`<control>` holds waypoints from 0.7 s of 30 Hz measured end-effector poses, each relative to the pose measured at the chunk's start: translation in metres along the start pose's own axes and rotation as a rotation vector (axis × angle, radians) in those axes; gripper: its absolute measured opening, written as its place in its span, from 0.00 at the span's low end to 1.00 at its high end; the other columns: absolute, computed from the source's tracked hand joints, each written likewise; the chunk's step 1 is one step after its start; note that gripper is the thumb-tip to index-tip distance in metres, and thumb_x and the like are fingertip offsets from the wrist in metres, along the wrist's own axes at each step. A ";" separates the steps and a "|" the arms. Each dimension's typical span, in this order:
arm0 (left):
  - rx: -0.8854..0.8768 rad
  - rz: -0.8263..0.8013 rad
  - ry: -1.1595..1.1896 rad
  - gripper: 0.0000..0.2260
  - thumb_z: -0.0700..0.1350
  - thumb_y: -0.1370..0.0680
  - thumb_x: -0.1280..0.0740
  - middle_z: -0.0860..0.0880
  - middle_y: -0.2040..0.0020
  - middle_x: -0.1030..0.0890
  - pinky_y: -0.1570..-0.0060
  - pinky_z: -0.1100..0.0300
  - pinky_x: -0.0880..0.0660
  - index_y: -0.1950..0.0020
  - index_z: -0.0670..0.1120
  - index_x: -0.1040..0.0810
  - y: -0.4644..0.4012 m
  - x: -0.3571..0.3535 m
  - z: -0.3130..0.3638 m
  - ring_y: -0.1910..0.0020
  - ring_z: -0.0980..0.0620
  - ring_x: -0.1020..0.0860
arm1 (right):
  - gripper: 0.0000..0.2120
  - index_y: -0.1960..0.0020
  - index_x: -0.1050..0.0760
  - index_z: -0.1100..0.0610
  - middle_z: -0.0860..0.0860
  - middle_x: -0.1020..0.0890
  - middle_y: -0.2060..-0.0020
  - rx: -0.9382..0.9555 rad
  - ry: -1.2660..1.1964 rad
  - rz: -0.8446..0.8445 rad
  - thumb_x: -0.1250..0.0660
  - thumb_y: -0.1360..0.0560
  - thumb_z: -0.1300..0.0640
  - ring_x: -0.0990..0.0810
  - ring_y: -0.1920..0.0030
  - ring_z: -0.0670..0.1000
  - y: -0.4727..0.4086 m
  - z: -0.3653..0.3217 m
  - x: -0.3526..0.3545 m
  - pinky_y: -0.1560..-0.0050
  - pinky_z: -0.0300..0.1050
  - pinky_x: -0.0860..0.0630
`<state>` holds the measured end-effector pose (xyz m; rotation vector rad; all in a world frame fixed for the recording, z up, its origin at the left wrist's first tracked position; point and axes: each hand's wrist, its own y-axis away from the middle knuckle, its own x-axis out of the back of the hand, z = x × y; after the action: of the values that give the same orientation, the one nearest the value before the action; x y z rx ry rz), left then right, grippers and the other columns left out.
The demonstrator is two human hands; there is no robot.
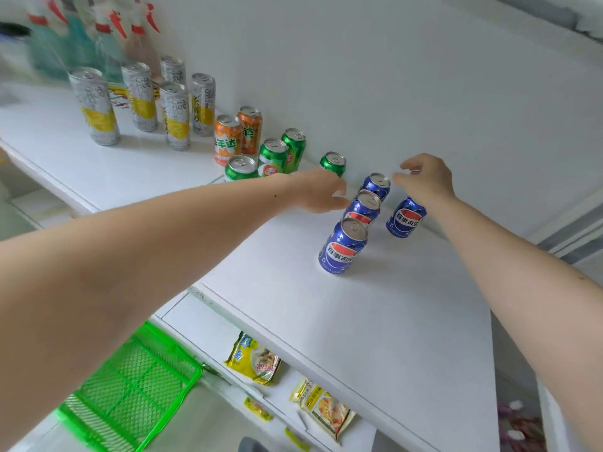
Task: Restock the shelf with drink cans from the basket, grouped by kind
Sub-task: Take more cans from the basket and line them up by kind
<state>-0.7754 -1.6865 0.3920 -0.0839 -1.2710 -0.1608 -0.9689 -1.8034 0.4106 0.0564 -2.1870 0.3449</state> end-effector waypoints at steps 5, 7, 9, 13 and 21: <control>0.032 0.050 -0.014 0.18 0.53 0.19 0.41 0.43 0.38 0.23 0.41 0.52 0.28 0.35 0.45 0.25 0.070 0.020 -0.046 0.39 0.43 0.25 | 0.13 0.43 0.20 0.54 0.50 0.18 0.45 0.123 -0.085 -0.042 0.29 0.28 0.57 0.20 0.46 0.49 0.049 -0.078 -0.026 0.49 0.40 0.27; 0.064 0.051 -0.012 0.17 0.52 0.19 0.41 0.43 0.39 0.22 0.42 0.53 0.28 0.37 0.45 0.24 0.106 0.028 -0.068 0.41 0.43 0.24 | 0.13 0.45 0.20 0.54 0.50 0.17 0.47 0.163 -0.125 -0.075 0.28 0.29 0.57 0.19 0.46 0.49 0.073 -0.112 -0.044 0.46 0.44 0.23; 0.086 0.052 -0.006 0.16 0.52 0.19 0.42 0.42 0.40 0.22 0.44 0.53 0.28 0.38 0.45 0.23 0.145 0.033 -0.091 0.42 0.42 0.24 | 0.12 0.46 0.19 0.54 0.51 0.17 0.49 0.209 -0.142 -0.101 0.27 0.29 0.57 0.19 0.48 0.50 0.101 -0.145 -0.066 0.43 0.46 0.23; 0.151 0.054 0.004 0.16 0.52 0.19 0.41 0.43 0.40 0.23 0.45 0.55 0.29 0.38 0.44 0.23 0.234 0.036 -0.143 0.42 0.43 0.25 | 0.11 0.47 0.19 0.54 0.51 0.17 0.51 0.282 -0.174 -0.191 0.26 0.29 0.60 0.20 0.52 0.47 0.160 -0.209 -0.124 0.45 0.43 0.23; 0.385 -0.012 0.014 0.14 0.51 0.20 0.41 0.45 0.44 0.21 0.47 0.56 0.29 0.42 0.45 0.21 0.399 0.018 -0.250 0.44 0.42 0.24 | 0.12 0.47 0.18 0.56 0.49 0.17 0.53 0.420 -0.202 -0.397 0.27 0.30 0.60 0.18 0.49 0.48 0.274 -0.311 -0.242 0.50 0.42 0.23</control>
<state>-0.4679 -1.3325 0.3466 0.2548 -1.2680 0.0747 -0.6253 -1.4783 0.3306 0.7748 -2.1987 0.5821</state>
